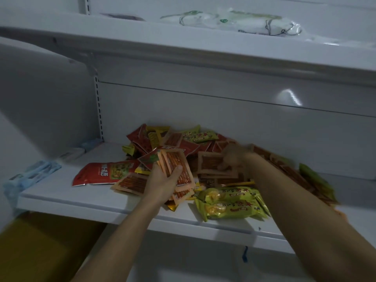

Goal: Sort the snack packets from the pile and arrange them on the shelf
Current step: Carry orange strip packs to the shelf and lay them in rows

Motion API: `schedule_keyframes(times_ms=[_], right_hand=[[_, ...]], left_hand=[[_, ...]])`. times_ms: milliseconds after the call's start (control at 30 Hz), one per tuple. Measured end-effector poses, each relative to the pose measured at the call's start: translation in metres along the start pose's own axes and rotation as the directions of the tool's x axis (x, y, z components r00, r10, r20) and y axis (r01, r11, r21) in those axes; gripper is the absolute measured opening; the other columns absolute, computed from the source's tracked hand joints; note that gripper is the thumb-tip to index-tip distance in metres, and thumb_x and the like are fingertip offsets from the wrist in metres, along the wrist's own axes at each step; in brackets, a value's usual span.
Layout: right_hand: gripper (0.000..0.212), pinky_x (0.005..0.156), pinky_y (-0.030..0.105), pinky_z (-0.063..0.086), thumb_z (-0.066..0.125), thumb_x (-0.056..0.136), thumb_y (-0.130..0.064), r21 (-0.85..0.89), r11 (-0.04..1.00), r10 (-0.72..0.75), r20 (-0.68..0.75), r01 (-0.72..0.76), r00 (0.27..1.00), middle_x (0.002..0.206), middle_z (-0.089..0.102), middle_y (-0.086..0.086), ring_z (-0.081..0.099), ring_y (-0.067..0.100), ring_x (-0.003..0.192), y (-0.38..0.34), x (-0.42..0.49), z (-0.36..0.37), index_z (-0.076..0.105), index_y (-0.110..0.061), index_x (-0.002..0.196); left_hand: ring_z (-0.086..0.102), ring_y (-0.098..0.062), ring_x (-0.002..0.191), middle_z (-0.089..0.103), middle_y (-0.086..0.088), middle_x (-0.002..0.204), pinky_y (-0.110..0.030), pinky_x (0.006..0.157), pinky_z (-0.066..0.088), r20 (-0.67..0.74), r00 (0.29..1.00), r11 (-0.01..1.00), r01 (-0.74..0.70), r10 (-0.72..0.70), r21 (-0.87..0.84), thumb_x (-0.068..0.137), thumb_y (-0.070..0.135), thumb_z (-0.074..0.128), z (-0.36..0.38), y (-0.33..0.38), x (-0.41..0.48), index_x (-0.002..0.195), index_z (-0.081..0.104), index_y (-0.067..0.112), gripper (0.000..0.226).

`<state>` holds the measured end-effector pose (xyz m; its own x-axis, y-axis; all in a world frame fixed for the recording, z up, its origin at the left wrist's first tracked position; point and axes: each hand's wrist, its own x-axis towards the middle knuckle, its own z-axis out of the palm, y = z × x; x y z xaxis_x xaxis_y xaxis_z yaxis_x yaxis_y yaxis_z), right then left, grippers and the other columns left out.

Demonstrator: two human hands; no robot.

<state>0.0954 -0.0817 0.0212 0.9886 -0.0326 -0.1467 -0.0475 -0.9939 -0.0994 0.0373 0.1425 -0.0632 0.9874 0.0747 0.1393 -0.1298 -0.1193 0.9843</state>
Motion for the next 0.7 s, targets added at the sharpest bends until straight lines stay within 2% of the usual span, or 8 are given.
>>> schedule_keyframes(times_ms=[100,200,267,367,433,567,633,700], right_hand=[[0.041,0.075,0.027,0.041,0.072,0.086,-0.036,0.016,1.000,0.001,-0.042,-0.001,0.999,0.116,0.062,0.010,0.057,0.025,0.105,0.016,-0.003,-0.010,0.068,-0.004,0.111],[0.030,0.063,0.027,0.043,0.074,0.085,-0.031,0.094,0.995,0.040,-0.077,-0.033,0.996,0.093,0.065,0.012,0.059,0.022,0.076,0.037,-0.008,-0.023,0.066,-0.002,0.085],[0.032,0.053,0.025,0.038,0.073,0.087,-0.030,0.159,0.986,0.061,-0.115,-0.043,0.992,0.076,0.061,0.008,0.056,0.017,0.062,0.049,-0.014,-0.034,0.060,-0.005,0.071],[0.034,0.051,0.025,0.036,0.072,0.087,-0.032,0.261,0.964,0.105,-0.210,-0.048,0.972,0.062,0.058,0.003,0.055,0.012,0.053,0.065,-0.023,-0.046,0.063,-0.003,0.072],[0.032,0.052,0.025,0.036,0.074,0.086,-0.032,0.304,0.951,0.136,-0.250,-0.056,0.959,0.061,0.058,0.002,0.057,0.014,0.054,0.073,-0.025,-0.043,0.065,-0.003,0.076],[0.021,0.074,0.029,0.043,0.076,0.083,-0.026,0.182,0.982,-0.012,-0.206,0.050,0.978,0.089,0.059,-0.001,0.061,0.024,0.097,0.074,-0.022,-0.020,0.068,-0.012,0.095],[0.015,0.069,0.027,0.041,0.077,0.082,-0.022,0.155,0.982,-0.089,-0.146,0.112,0.985,0.086,0.058,-0.006,0.058,0.018,0.090,0.066,-0.023,-0.009,0.062,-0.022,0.086],[0.018,0.064,0.027,0.044,0.077,0.082,-0.024,0.116,0.985,-0.116,-0.077,0.124,0.990,0.084,0.061,-0.004,0.060,0.017,0.082,0.059,-0.019,0.002,0.059,-0.021,0.084]], left_hand=[[0.067,-0.011,0.096,0.071,0.003,0.104,-0.038,0.088,0.055,-0.005,0.999,0.999,-0.034,0.034,-0.016,0.092,0.033,0.066,0.008,0.001,-0.001,0.116,0.058,0.018,0.030],[0.067,-0.010,0.095,0.071,0.004,0.104,-0.033,0.084,0.054,0.028,0.998,0.998,-0.046,0.047,-0.036,0.093,0.031,0.066,0.016,0.005,-0.003,0.116,0.058,0.018,0.028],[0.068,-0.012,0.096,0.072,0.005,0.102,-0.039,0.087,0.055,0.048,0.997,0.998,-0.055,0.057,-0.030,0.092,0.034,0.066,0.022,0.008,-0.002,0.115,0.059,0.019,0.028],[0.069,-0.013,0.092,0.073,0.004,0.098,-0.039,0.086,0.056,0.067,0.995,0.997,-0.071,0.072,-0.026,0.093,0.033,0.066,0.032,0.012,0.002,0.107,0.063,0.020,0.020],[0.069,-0.011,0.088,0.073,0.004,0.093,-0.033,0.081,0.055,0.078,0.993,0.996,-0.082,0.083,-0.021,0.094,0.028,0.065,0.039,0.015,0.003,0.097,0.064,0.022,0.006],[0.067,-0.011,0.092,0.071,0.005,0.096,-0.032,0.081,0.053,0.087,0.994,0.998,-0.061,0.063,-0.019,0.095,0.027,0.064,0.048,0.017,0.005,0.102,0.063,0.023,0.008],[0.066,-0.010,0.092,0.071,0.006,0.097,-0.033,0.083,0.053,0.091,0.994,0.998,-0.053,0.054,-0.017,0.095,0.026,0.064,0.049,0.017,0.008,0.102,0.062,0.025,0.008],[0.067,-0.010,0.091,0.071,0.006,0.097,-0.033,0.083,0.054,0.093,0.994,0.998,-0.055,0.056,-0.013,0.095,0.026,0.064,0.050,0.016,0.010,0.103,0.063,0.024,0.009]])
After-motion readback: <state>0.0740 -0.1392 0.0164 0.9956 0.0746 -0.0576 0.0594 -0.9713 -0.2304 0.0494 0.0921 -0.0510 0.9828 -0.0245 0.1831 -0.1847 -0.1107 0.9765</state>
